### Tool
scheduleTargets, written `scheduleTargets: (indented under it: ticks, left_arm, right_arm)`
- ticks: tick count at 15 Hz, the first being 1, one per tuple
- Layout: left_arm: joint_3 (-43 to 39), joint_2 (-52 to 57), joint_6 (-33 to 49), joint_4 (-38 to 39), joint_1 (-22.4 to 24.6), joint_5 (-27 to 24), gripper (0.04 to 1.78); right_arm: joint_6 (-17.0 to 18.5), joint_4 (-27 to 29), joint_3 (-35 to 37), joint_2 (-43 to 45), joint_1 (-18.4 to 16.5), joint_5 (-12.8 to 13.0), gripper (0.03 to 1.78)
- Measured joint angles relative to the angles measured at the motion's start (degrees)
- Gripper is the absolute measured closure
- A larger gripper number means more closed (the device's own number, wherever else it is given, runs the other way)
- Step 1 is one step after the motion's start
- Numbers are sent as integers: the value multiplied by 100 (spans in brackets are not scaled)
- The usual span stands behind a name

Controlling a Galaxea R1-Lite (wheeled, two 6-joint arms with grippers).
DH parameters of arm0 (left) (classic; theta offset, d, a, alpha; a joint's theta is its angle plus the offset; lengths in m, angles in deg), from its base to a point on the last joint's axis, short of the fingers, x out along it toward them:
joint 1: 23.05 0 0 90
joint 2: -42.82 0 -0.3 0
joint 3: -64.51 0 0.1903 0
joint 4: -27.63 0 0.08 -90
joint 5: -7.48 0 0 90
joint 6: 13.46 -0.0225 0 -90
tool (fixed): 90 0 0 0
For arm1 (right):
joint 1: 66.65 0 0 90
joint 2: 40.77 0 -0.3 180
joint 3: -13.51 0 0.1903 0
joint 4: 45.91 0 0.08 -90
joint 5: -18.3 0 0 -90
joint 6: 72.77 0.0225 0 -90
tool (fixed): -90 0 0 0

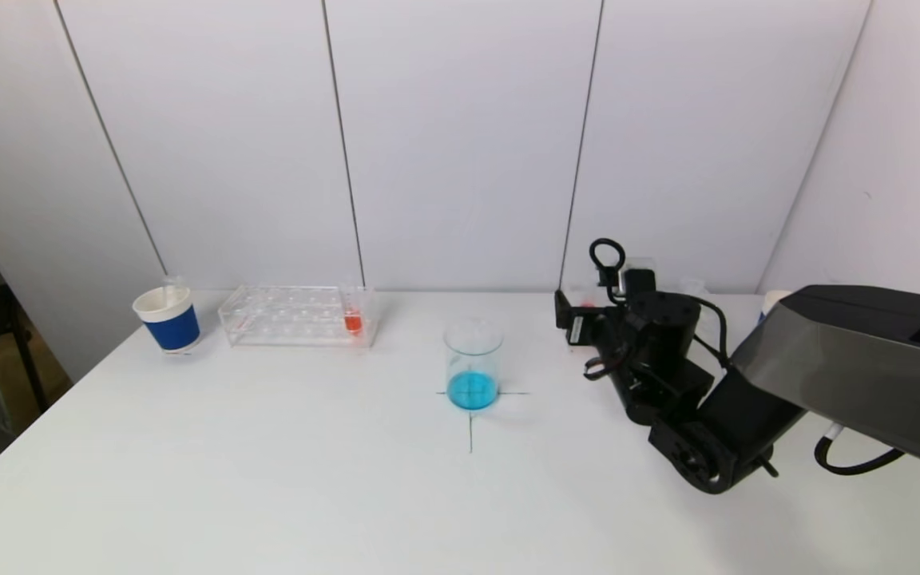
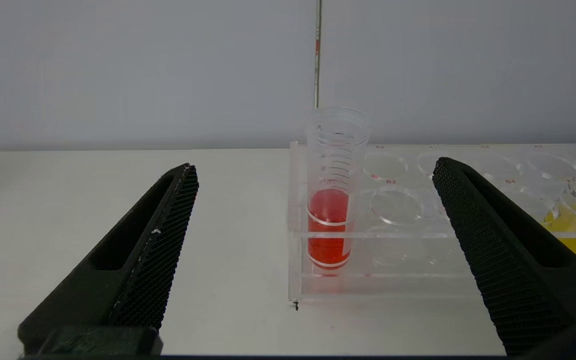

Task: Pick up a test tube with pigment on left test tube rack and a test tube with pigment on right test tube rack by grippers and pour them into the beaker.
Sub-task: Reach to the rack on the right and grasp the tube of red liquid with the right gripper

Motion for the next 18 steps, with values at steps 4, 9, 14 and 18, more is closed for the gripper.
scheduleTargets:
  ticks: [4, 9, 14, 18]
  left_arm:
    - [0, 0, 1, 0, 0, 1, 6]
    - [0, 0, 1, 0, 0, 0, 6]
    - [0, 0, 0, 0, 0, 1, 6]
    - [0, 0, 0, 0, 0, 1, 6]
  right_arm:
    - [-24, 83, -190, -119, -38, -13, 10]
    - [-44, 249, -479, -246, -90, -49, 10]
    - [-52, 425, -728, -343, -138, -68, 10]
    - [-96, 507, -942, -445, -199, -66, 10]
